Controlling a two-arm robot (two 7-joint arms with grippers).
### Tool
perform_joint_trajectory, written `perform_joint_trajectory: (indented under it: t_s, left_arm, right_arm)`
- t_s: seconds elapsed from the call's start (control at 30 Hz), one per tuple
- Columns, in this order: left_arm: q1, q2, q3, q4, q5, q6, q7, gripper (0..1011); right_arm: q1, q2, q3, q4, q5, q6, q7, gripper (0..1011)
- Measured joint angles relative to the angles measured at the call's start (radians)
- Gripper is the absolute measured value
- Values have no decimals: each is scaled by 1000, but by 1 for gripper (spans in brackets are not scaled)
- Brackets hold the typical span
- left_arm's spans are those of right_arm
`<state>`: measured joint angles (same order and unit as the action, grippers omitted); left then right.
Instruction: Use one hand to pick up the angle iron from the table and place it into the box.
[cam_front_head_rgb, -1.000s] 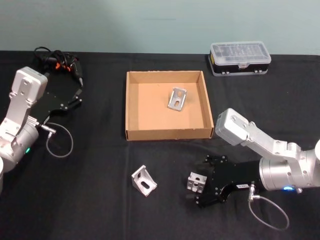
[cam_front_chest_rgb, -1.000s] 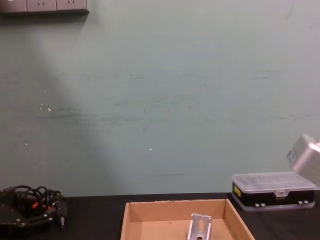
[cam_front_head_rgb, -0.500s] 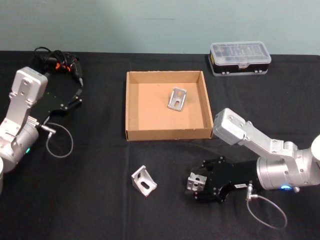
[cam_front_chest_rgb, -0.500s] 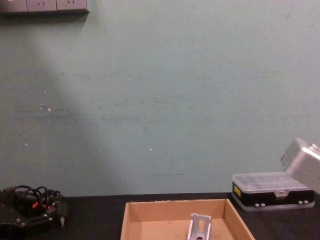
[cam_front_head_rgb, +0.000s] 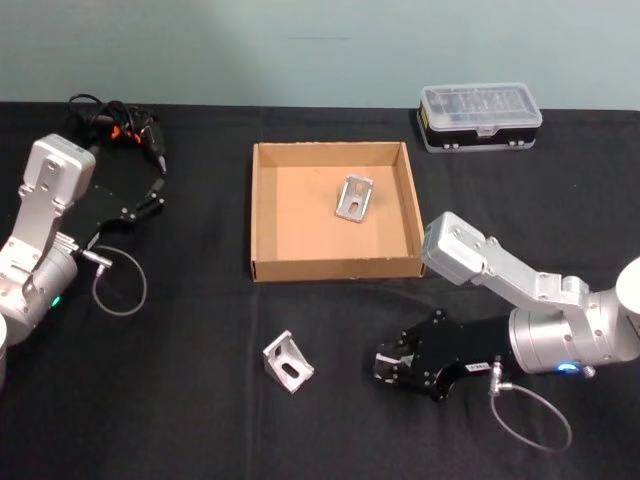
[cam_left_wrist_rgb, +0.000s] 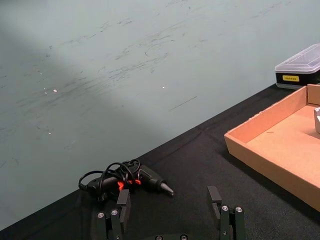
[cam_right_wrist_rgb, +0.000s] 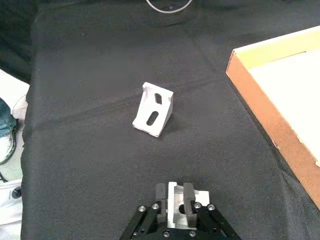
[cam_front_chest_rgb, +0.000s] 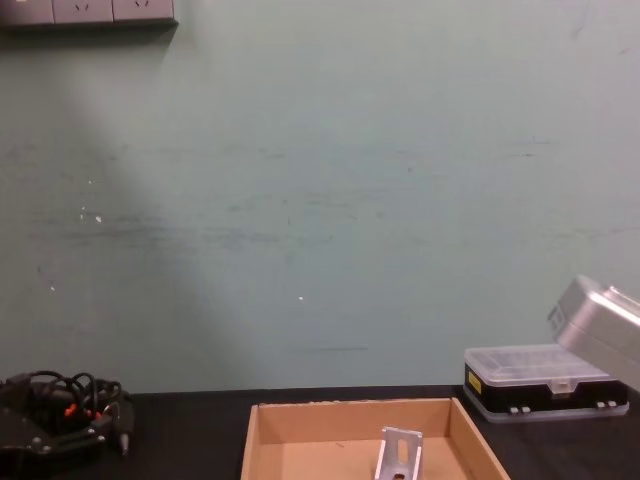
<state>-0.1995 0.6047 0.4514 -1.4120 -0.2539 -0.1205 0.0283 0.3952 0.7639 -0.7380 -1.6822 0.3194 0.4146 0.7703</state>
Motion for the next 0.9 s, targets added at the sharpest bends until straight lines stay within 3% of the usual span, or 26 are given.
perform_joint_trajectory:
  t_s: [0.2, 0.57, 0.77, 0.9]
  left_arm:
    - [0, 0, 0, 0, 0, 0, 0, 1000]
    - [0, 0, 0, 0, 0, 0, 0, 1000]
    - [0, 0, 0, 0, 0, 0, 0, 1000]
    - [0, 0, 0, 0, 0, 0, 0, 1000]
  right_arm:
    - [9, -4, -6, 8, 2, -3, 6, 82]
    - [17, -7, 0, 16, 28, -13, 10, 79]
    - [32, -13, 36, 18, 75, -29, 6, 79]
    - [46, -27, 72, 30, 100, -55, -28, 79]
